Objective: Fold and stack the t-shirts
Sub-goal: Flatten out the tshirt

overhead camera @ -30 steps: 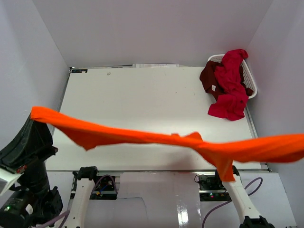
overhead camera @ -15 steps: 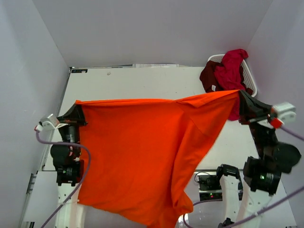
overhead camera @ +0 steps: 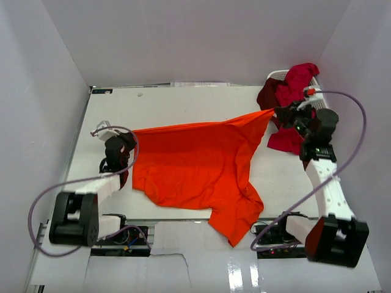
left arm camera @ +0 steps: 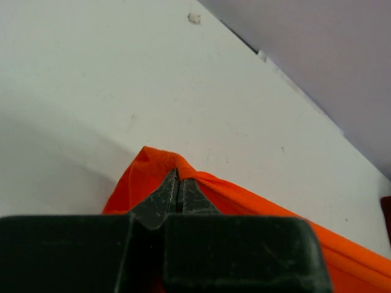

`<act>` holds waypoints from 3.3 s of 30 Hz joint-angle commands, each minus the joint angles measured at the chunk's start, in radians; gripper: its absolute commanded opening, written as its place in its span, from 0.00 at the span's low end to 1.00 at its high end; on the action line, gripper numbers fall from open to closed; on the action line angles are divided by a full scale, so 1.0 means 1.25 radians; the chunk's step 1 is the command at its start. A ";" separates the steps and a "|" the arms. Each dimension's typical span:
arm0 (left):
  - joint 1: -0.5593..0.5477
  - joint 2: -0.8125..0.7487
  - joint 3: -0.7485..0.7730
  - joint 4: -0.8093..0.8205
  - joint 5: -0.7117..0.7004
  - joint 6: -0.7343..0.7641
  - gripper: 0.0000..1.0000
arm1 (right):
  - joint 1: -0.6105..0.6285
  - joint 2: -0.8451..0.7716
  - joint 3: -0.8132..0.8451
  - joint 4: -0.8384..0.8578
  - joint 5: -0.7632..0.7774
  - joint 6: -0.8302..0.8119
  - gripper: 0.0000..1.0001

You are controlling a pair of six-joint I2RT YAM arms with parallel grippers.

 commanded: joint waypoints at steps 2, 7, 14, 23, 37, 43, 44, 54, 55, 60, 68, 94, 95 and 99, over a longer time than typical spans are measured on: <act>-0.013 0.184 0.131 0.190 -0.071 0.005 0.00 | 0.054 0.184 0.100 0.109 0.072 -0.033 0.08; -0.012 0.352 0.271 0.189 -0.064 0.057 0.00 | 0.061 0.334 0.227 0.116 0.065 -0.035 0.08; -0.012 0.537 0.484 0.158 0.011 0.124 0.00 | 0.067 0.594 0.426 0.067 0.018 -0.041 0.08; -0.012 0.673 0.604 0.154 0.081 0.162 0.00 | 0.102 0.826 0.685 -0.063 0.056 -0.110 0.08; -0.030 0.837 0.781 0.135 0.165 0.194 0.00 | 0.145 1.050 0.956 -0.160 0.078 -0.116 0.08; -0.031 0.871 0.824 0.116 0.188 0.191 0.00 | 0.152 1.090 1.016 -0.207 0.094 -0.122 0.08; -0.031 0.874 0.827 0.115 0.188 0.195 0.00 | 0.153 1.089 1.015 -0.208 0.095 -0.122 0.08; -0.031 0.950 0.957 0.053 0.188 0.237 0.00 | 0.156 1.169 1.131 -0.270 0.123 -0.165 0.08; -0.031 0.958 0.977 0.051 0.206 0.232 0.00 | 0.157 1.175 1.140 -0.270 0.116 -0.163 0.08; -0.031 0.989 1.010 0.045 0.235 0.212 0.00 | 0.164 1.199 1.172 -0.263 0.110 -0.152 0.08; -0.031 0.967 0.985 0.042 0.221 0.243 0.00 | 0.168 1.131 1.073 -0.219 0.135 -0.163 0.08; -0.030 0.794 0.867 0.011 0.218 0.331 0.00 | 0.256 0.721 0.607 -0.144 0.211 -0.208 0.08; -0.030 0.779 0.859 0.008 0.211 0.336 0.00 | 0.260 0.707 0.586 -0.144 0.216 -0.208 0.08; -0.029 0.752 0.819 -0.009 0.201 0.362 0.00 | 0.277 0.668 0.533 -0.139 0.218 -0.197 0.08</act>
